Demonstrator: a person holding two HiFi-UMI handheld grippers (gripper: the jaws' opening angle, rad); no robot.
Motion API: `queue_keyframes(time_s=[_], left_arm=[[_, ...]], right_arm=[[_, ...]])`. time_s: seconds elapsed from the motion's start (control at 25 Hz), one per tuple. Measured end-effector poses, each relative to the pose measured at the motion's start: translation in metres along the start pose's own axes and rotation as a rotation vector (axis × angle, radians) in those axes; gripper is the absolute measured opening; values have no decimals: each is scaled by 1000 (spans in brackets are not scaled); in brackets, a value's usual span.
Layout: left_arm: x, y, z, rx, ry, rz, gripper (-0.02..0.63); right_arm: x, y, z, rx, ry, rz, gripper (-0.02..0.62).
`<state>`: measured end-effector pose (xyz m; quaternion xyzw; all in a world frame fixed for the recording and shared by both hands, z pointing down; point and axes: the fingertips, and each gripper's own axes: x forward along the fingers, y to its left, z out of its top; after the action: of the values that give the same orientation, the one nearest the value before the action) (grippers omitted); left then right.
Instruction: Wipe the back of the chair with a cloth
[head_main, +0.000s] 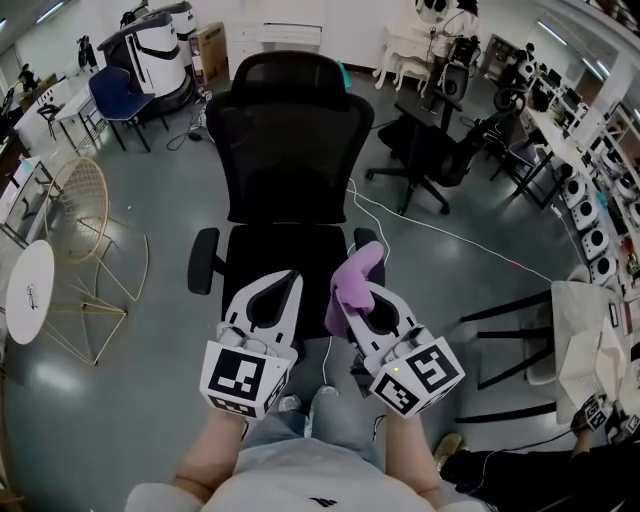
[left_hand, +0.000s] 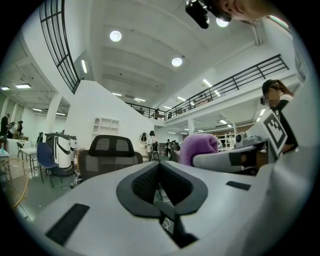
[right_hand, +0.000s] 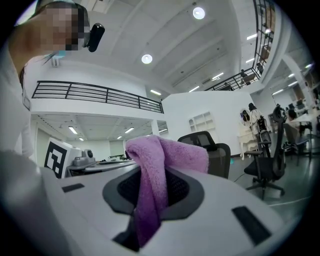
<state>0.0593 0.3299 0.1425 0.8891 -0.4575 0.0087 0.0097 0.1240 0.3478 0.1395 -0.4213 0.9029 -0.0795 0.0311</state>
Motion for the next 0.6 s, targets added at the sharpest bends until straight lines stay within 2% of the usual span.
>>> queue_keyframes(time_s=[0.4,0.6], left_arm=[[33,19,-7,-8,14,28,9],[48,42,-6,-4,23,70,9]], right_arm=[[24,-32,-8,20,21,8,74],[52,-46,-5,25,25,47,74]])
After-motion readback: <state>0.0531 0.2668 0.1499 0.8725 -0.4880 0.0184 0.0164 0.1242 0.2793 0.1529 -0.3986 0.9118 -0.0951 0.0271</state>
